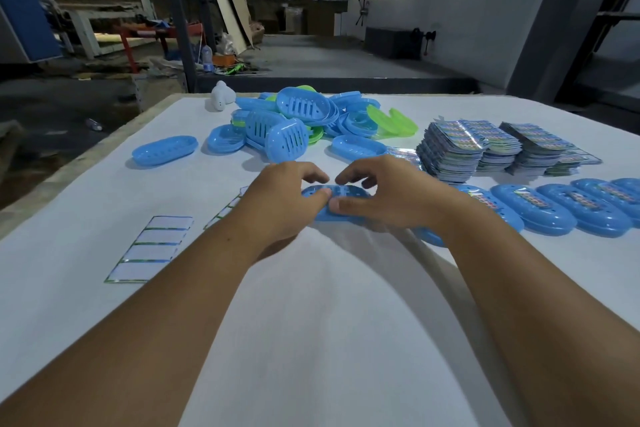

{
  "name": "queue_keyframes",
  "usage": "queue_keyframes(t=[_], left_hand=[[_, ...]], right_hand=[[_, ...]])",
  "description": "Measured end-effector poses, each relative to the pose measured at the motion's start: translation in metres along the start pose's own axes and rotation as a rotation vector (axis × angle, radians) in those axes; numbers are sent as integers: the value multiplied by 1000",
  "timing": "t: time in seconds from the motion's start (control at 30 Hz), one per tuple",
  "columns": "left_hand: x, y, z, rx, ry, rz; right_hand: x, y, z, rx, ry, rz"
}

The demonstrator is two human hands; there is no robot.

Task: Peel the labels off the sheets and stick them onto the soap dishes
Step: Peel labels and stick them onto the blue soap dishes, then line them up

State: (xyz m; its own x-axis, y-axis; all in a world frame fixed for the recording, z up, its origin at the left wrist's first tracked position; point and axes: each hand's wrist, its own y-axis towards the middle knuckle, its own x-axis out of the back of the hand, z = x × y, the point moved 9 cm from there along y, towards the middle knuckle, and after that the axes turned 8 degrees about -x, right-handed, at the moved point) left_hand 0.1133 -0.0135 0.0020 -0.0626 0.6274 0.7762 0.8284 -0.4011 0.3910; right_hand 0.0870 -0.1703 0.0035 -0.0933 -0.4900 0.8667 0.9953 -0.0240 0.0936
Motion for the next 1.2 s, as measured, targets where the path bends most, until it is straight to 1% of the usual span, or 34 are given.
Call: queue_keyframes(t=[0.1, 0.17, 0.27, 0.33, 0.5, 0.73, 0.83, 0.97, 1.07, 1.2], left_hand=[[-3, 0, -2, 0, 23, 32], [-2, 0, -3, -4, 48, 30], [-2, 0, -3, -2, 62, 28], [-2, 0, -3, -5, 72, 25], [-3, 1, -5, -8, 77, 31], [-4, 0, -5, -7, 91, 43], [-3, 1, -6, -10, 99, 39], [-3, 1, -6, -13, 106, 32], [-2, 1, -6, -21, 110, 19], [1, 1, -8, -32, 48, -18]], right_hand=[[31, 4, -14, -68, -53, -243], [44, 6, -29, -169, -147, -332], [45, 9, -51, -314, -245, -302], [42, 11, -59, -381, -253, -268], [42, 14, -63, -377, -295, -282], [41, 13, -63, -384, -254, -250], [44, 11, -61, -383, -252, -286], [54, 8, -62, -421, -289, -382], [59, 3, -60, -431, -222, -423], [59, -2, -60, -451, -112, -403]])
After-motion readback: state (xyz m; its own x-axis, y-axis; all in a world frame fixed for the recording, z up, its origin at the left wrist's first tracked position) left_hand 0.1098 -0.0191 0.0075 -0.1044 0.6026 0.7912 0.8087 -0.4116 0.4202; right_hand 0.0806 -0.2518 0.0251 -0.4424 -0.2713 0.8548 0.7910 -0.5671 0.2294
